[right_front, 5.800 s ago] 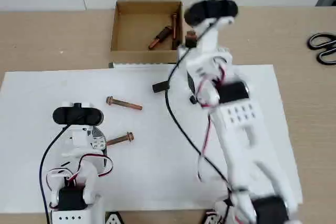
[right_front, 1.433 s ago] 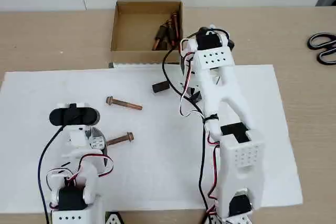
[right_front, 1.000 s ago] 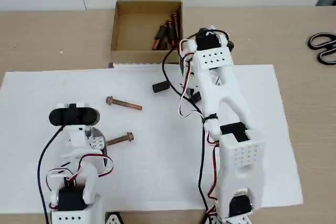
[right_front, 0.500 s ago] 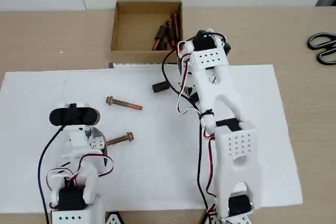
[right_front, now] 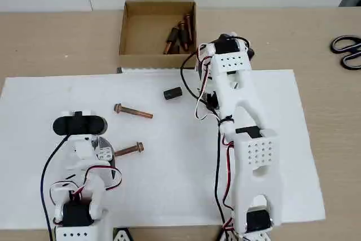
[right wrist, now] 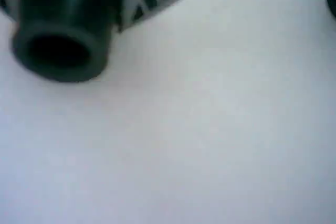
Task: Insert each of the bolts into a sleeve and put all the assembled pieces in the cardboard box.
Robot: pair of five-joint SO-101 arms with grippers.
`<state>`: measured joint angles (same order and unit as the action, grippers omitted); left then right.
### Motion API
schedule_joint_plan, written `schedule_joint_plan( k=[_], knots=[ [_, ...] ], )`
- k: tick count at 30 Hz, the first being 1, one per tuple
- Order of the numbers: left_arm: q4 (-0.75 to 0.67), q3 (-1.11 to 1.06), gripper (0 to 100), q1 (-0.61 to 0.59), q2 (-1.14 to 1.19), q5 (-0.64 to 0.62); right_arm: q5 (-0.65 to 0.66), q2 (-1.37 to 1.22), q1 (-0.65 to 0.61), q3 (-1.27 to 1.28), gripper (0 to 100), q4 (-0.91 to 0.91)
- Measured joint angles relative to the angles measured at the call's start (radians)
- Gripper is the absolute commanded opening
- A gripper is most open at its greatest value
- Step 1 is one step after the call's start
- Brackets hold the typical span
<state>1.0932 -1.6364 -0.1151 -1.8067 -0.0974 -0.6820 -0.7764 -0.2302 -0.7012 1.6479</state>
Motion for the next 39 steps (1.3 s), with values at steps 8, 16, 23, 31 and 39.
schedule_joint_plan(
  k=[8, 16, 23, 31, 39],
  knots=[
    [0.000, 0.000, 1, 0.000, 0.000, 0.000, 0.109, 0.147, -0.002, -0.008, 0.2, 0.020],
    [0.000, 0.000, 1, 0.000, 0.000, 0.000, 0.278, 0.493, -0.055, -0.008, 0.2, 0.023],
    [0.000, 0.000, 1, 0.000, 0.000, 0.000, 0.336, 0.786, -0.015, 0.107, 0.2, 0.040],
    [-0.009, 0.000, 1, -0.006, 0.000, 0.000, 0.339, 1.201, 0.132, 0.569, 0.2, 0.040],
    [-0.023, 0.035, 1, -0.040, 0.002, 0.018, 0.339, 1.508, 0.261, 1.026, 0.2, 0.040]
  ],
)
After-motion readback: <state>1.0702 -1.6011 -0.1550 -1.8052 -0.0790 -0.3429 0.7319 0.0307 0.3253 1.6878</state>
